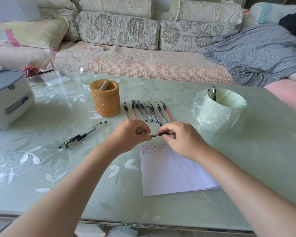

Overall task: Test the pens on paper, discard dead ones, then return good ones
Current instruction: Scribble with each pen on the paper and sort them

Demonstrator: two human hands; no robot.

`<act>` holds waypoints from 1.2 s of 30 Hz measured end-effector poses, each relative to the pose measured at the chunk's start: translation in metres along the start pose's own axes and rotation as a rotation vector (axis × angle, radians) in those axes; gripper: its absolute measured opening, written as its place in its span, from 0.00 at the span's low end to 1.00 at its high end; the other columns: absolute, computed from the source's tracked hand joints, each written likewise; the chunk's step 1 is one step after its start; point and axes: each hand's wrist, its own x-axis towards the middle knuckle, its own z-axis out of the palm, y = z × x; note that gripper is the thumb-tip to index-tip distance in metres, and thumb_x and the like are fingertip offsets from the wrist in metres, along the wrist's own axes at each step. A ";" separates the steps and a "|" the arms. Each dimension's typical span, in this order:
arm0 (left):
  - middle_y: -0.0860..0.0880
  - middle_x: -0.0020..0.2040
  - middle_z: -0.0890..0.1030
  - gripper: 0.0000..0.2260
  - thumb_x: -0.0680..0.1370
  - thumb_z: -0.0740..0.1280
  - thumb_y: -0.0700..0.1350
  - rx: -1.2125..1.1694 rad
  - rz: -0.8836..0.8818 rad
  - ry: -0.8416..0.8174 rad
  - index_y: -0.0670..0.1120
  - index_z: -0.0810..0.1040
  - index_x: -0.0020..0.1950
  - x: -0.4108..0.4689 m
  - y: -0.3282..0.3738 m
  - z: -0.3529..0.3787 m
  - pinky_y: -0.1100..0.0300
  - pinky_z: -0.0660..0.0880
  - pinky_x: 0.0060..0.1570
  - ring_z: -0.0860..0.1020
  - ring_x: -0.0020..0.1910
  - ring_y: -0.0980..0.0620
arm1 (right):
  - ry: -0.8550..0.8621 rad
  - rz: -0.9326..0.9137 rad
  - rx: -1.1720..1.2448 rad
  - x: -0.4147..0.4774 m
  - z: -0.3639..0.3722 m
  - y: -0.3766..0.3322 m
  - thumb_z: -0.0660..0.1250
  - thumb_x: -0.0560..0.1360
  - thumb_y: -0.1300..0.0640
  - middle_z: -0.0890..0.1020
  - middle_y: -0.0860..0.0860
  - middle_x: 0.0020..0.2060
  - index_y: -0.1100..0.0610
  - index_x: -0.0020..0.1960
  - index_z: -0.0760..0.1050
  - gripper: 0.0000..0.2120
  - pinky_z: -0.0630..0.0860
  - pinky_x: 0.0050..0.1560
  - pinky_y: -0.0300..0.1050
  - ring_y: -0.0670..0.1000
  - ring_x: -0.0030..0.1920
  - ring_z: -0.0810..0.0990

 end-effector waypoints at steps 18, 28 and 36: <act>0.52 0.33 0.83 0.07 0.72 0.76 0.44 -0.545 -0.319 -0.231 0.41 0.86 0.44 -0.017 0.033 0.013 0.72 0.69 0.28 0.75 0.28 0.60 | 0.077 -0.107 -0.462 -0.005 0.008 -0.018 0.53 0.63 0.30 0.65 0.48 0.19 0.55 0.24 0.58 0.28 0.54 0.30 0.42 0.55 0.28 0.67; 0.51 0.38 0.85 0.05 0.76 0.69 0.45 -0.338 -0.270 -0.061 0.46 0.83 0.44 -0.009 0.020 -0.007 0.67 0.67 0.27 0.76 0.32 0.55 | -0.092 -0.081 -0.219 0.005 0.010 -0.020 0.66 0.75 0.46 0.75 0.46 0.44 0.52 0.49 0.74 0.10 0.68 0.44 0.43 0.50 0.47 0.74; 0.51 0.42 0.83 0.05 0.77 0.69 0.48 -0.319 -0.260 0.265 0.50 0.78 0.51 -0.011 -0.016 -0.036 0.63 0.72 0.33 0.80 0.37 0.52 | -0.062 0.066 -0.108 0.016 0.017 -0.028 0.68 0.76 0.56 0.74 0.47 0.42 0.52 0.52 0.82 0.07 0.75 0.48 0.46 0.49 0.42 0.75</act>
